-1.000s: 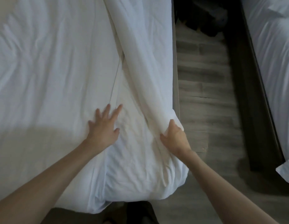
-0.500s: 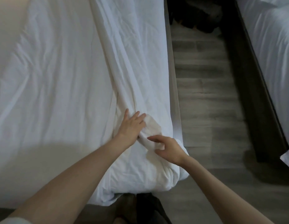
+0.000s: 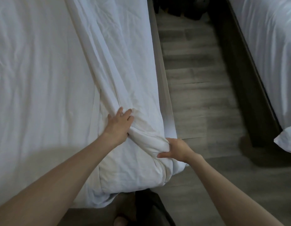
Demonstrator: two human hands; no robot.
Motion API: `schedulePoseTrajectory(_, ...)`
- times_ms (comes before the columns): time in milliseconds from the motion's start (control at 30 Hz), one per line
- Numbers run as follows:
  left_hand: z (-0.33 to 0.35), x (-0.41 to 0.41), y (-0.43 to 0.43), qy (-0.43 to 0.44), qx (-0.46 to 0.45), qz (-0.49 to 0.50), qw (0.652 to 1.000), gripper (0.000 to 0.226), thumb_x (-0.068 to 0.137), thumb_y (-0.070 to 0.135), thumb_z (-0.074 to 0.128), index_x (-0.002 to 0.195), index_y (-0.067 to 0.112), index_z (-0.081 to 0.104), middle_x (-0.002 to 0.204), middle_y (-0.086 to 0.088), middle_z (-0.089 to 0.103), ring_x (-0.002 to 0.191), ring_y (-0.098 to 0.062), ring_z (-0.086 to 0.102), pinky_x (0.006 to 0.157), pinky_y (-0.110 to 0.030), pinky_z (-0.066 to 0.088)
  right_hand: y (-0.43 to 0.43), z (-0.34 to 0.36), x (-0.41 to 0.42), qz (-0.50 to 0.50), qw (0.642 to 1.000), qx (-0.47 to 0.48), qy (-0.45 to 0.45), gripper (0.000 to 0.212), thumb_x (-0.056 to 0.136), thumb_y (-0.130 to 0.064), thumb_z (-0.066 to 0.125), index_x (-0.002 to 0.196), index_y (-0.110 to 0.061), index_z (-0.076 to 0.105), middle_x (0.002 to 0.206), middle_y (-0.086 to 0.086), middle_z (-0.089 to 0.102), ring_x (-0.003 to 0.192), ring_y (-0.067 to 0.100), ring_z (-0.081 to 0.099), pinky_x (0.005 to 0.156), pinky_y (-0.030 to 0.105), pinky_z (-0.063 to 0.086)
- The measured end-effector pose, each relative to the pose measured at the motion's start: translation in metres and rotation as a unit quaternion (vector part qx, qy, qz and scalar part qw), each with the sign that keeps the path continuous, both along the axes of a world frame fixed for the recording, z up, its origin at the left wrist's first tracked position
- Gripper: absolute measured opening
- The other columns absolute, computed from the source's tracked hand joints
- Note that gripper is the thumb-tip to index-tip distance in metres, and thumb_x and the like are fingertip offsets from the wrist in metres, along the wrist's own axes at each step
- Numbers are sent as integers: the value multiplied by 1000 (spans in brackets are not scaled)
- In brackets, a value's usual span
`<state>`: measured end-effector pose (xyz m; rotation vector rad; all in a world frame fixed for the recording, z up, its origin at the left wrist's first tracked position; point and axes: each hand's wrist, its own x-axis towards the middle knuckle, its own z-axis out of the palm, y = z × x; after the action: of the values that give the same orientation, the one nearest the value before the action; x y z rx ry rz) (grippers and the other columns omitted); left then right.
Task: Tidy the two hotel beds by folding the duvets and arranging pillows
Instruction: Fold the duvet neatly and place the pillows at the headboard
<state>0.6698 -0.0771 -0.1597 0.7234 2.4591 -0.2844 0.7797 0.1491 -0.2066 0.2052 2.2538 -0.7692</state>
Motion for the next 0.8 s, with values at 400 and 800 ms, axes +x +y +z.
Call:
schedulePoseTrajectory(400, 35, 17, 20, 176, 95, -311, 929, 64, 45, 10, 86, 105, 19, 67, 103, -4, 65, 105, -24, 64, 102, -61, 37, -22, 74, 47, 81, 981, 123, 123, 53, 81, -58, 62, 118, -21, 53, 105, 6, 67, 98, 30, 62, 72, 34, 44)
schedulePoseTrajectory(800, 85, 42, -99, 239, 90, -322, 912, 44, 61, -8, 63, 97, 16, 57, 86, -3, 53, 73, -26, 52, 59, -33, 27, -169, 127, 92, -25, 974, 151, 169, 49, 81, -49, 66, 106, -13, 44, 100, 12, 61, 92, 34, 58, 65, 34, 35)
